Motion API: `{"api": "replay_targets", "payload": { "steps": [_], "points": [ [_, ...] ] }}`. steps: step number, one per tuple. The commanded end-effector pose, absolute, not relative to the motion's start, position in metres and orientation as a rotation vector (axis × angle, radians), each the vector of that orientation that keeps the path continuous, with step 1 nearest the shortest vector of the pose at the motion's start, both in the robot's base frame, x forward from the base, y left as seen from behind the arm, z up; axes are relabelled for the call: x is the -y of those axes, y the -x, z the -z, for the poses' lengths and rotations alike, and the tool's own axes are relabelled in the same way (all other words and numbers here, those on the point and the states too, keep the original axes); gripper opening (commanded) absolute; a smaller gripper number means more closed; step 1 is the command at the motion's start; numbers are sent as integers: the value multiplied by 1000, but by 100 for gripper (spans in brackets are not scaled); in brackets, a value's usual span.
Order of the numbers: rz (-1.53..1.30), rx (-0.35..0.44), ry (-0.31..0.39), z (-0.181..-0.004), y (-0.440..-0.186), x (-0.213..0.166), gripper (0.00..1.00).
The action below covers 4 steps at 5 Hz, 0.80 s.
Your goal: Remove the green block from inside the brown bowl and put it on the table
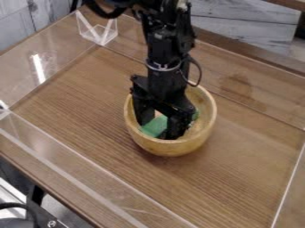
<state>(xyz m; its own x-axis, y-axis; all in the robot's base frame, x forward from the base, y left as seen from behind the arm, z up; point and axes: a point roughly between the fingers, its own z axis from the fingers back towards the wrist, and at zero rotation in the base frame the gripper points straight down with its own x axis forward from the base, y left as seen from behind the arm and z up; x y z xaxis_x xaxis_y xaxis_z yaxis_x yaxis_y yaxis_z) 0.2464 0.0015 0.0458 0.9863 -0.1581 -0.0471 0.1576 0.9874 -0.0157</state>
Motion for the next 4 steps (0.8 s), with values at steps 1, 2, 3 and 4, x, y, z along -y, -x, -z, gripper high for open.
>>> {"api": "replay_targets", "payload": {
  "steps": [1,2,3,4],
  "points": [
    [159,23,15,-53,-254,-3,100],
    [159,32,24,-48,-256,-4,100],
    [158,37,33,-45,-257,-5,0],
    [155,34,46,-46,-257,-3,0]
  ]
}}
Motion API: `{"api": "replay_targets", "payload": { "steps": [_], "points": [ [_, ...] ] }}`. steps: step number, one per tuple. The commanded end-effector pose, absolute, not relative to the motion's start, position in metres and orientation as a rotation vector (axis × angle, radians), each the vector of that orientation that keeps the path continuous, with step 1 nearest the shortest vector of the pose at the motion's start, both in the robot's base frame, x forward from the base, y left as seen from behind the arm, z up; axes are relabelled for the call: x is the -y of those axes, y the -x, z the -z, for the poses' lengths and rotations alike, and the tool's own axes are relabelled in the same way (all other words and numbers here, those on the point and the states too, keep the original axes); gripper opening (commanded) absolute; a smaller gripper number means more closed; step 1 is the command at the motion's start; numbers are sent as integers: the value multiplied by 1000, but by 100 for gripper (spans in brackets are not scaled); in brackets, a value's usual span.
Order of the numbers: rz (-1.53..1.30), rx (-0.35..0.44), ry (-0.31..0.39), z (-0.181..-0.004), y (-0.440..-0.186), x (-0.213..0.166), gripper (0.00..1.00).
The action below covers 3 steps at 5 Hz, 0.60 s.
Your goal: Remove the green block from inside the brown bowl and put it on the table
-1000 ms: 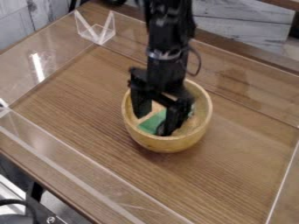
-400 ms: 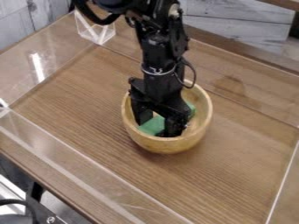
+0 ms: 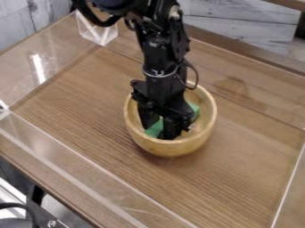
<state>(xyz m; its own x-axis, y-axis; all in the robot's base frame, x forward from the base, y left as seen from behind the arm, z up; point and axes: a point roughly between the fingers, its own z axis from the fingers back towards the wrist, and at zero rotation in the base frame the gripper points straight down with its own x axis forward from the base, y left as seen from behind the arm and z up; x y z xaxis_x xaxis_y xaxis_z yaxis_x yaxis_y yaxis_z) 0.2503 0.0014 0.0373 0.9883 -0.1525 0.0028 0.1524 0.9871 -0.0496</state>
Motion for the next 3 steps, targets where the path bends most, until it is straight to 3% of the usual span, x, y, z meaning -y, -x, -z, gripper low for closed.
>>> {"api": "replay_targets", "payload": {
  "steps": [1,3],
  "points": [
    [150,26,62,-49,-255,-2,0],
    [141,13,90,-53,-254,1,0]
  ]
}}
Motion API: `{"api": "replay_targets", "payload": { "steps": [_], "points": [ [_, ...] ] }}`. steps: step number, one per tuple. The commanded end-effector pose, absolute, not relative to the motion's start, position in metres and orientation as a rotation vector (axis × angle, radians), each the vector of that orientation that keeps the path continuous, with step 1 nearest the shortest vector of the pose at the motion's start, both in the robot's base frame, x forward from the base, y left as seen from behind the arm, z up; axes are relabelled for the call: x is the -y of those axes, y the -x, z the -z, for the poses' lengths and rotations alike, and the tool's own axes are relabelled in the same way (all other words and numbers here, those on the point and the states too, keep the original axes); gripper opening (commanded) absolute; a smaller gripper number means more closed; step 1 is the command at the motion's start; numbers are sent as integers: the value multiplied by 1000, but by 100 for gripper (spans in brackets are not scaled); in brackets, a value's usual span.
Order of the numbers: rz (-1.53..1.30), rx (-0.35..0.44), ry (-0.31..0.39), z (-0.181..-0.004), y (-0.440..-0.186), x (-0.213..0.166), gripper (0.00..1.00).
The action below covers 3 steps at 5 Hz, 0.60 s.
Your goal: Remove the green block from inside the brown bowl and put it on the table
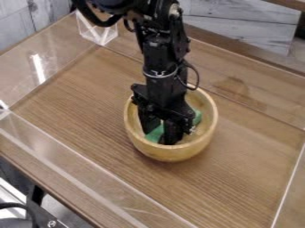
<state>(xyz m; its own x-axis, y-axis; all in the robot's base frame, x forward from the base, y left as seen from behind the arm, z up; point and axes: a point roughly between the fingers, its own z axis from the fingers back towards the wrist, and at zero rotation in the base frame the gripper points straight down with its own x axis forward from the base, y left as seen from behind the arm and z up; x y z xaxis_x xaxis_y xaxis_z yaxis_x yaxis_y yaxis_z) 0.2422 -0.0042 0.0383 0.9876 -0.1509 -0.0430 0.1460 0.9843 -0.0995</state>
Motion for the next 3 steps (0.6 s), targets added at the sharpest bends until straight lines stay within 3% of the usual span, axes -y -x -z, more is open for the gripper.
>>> {"api": "replay_targets", "payload": {
  "steps": [1,3],
  "points": [
    [136,9,101,-55,-254,2,0],
    [125,-2,126,-60,-253,3,0]
  ]
}}
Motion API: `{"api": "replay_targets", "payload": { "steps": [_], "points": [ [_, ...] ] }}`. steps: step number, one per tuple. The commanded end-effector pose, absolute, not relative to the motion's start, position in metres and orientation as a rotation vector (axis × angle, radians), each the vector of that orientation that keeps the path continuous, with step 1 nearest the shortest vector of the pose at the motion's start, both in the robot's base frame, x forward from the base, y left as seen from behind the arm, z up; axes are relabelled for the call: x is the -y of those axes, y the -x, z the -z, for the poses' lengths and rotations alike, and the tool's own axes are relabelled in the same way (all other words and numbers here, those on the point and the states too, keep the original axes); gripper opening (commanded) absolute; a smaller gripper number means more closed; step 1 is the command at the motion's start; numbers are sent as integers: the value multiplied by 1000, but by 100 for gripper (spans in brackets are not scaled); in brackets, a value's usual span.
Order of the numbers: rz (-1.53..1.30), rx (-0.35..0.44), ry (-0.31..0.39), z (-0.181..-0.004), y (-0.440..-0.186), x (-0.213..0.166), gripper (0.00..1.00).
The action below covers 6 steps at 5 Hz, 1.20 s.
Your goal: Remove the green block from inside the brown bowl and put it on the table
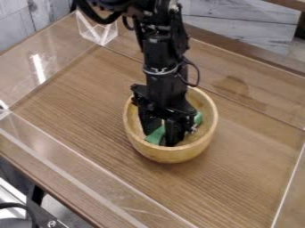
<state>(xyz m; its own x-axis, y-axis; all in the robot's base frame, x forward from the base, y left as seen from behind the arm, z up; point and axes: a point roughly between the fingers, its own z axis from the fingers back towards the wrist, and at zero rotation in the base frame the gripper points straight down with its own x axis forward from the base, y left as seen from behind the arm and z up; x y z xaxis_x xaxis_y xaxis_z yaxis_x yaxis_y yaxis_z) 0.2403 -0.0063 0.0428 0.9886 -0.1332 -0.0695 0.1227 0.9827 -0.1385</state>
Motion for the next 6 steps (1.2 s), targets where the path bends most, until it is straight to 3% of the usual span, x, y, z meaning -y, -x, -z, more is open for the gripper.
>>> {"api": "replay_targets", "payload": {
  "steps": [1,6],
  "points": [
    [120,-5,136,-62,-253,4,0],
    [93,15,190,-78,-258,5,0]
  ]
}}
